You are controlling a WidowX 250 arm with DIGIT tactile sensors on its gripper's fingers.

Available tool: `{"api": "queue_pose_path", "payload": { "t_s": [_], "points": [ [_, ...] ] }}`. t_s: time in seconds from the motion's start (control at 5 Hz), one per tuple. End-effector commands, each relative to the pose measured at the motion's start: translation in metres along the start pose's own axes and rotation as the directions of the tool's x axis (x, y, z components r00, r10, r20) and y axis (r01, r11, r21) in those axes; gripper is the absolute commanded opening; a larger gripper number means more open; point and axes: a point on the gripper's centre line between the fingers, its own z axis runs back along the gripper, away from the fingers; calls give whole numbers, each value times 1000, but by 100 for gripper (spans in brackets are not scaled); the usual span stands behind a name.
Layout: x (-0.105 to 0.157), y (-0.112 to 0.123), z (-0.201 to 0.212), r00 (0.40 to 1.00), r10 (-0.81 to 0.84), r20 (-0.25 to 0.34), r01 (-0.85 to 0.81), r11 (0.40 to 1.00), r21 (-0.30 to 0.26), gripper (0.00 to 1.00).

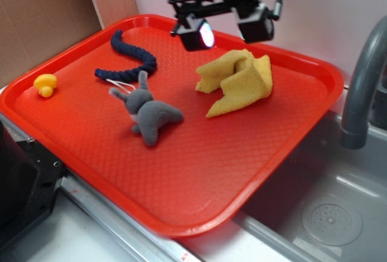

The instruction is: Grab the yellow cloth.

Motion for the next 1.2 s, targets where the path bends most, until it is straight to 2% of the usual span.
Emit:
{"api": "queue_pose_path", "payload": {
  "t_s": [0.0,0.2,0.4,0.6,0.8,1.0],
  "points": [
    [20,1,-25,994,-111,1,111,993,25,100],
    [24,5,-36,991,-129,-39,131,990,58,90],
    [21,9,-38,986,-157,-60,162,983,87,0],
    [22,15,-26,985,-152,-87,156,987,42,0],
    [23,17,-23,981,-158,-112,171,978,119,0],
    [22,18,-24,977,-168,-129,185,974,132,0]
  ]
}}
